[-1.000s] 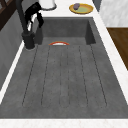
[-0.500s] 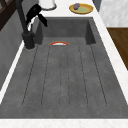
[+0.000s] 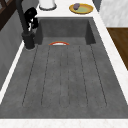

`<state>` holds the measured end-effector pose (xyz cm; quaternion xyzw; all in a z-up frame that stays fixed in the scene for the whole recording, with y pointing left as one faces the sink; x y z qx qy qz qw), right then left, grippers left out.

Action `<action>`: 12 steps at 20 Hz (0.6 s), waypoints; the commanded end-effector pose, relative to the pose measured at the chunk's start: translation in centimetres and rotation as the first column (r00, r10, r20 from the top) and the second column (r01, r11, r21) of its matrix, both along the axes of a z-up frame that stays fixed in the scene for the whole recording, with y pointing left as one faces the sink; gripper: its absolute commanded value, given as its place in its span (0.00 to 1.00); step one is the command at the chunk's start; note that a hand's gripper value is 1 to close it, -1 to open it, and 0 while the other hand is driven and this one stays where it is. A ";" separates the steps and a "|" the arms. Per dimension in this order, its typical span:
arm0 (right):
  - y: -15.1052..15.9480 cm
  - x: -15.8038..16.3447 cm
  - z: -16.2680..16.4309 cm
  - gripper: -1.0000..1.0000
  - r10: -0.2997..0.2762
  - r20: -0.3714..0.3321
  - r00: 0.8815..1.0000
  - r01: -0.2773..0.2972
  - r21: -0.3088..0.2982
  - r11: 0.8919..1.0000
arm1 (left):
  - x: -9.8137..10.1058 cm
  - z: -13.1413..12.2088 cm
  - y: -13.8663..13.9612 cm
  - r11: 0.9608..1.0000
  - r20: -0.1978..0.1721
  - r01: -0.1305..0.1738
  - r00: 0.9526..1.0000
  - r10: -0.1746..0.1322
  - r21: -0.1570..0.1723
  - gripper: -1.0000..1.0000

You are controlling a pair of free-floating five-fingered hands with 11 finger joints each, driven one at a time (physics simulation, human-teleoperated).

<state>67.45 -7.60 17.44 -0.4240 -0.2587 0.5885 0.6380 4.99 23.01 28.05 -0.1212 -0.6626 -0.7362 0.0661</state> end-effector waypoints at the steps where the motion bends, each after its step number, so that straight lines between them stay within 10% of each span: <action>1: 1.0 0.5 -1.3 1.00 0.048 -0.093 0.994 -0.048 -0.004 0.999 | 0.0 0.0 0.0 1.000 0.000 0.000 1.000 0.000 0.000 0.50; 12: 4.6 0.7 -2.1 1.00 0.028 0.020 0.999 -0.024 -0.164 0.986 | 0.0 0.0 0.0 1.000 0.000 0.000 1.000 0.000 0.000 0.50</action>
